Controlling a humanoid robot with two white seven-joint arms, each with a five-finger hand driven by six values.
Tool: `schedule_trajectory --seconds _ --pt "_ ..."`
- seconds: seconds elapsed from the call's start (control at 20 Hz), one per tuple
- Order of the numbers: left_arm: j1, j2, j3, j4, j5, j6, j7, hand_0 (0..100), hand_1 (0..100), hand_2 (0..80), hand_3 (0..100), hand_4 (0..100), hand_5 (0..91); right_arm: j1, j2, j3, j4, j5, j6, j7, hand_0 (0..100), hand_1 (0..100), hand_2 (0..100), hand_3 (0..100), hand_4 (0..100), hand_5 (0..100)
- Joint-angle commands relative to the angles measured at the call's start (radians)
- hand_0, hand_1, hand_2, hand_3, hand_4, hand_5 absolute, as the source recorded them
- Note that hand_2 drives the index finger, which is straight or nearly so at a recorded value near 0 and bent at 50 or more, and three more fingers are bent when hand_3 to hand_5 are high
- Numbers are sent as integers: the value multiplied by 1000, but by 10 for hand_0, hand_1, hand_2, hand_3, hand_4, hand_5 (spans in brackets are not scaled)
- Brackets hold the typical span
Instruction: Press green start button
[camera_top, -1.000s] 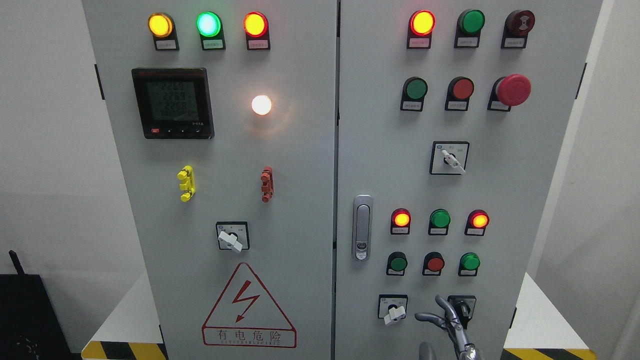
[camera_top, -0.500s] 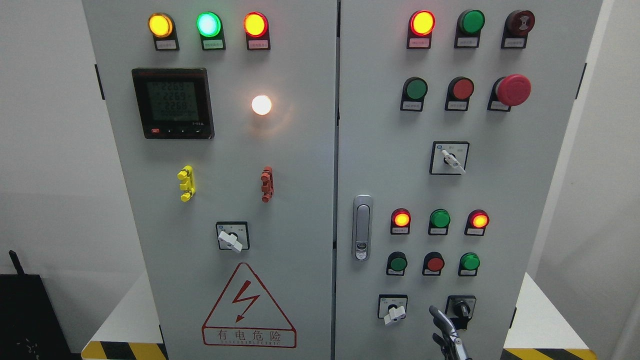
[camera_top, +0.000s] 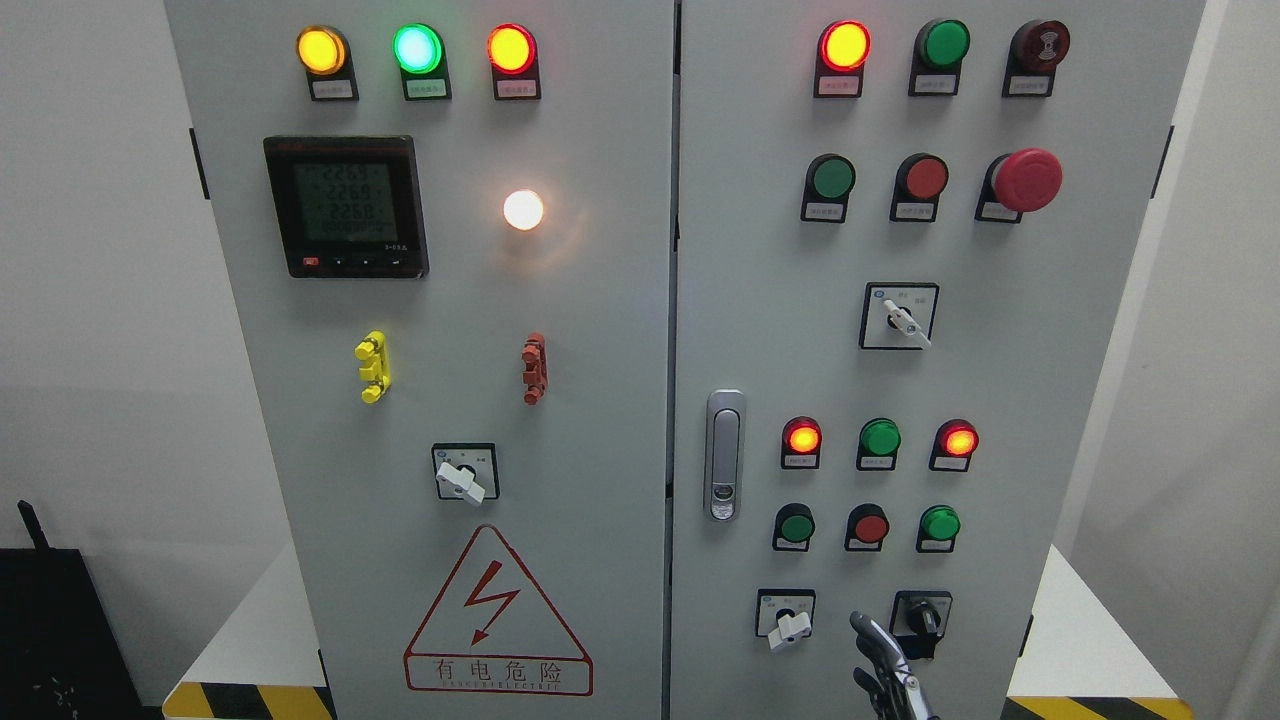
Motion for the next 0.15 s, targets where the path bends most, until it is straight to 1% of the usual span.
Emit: schedule_trajectory --seconds 0.0,0.1 --pt "0 0 0 0 0 0 0 120 556 0 0 0 0 -14 -2 -1 7 -14 2 1 252 150 0 0 0 0" --pt "-1 0 0 0 0 0 0 120 556 0 0 0 0 -18 -2 -1 11 -14 3 1 246 150 0 0 0 0"
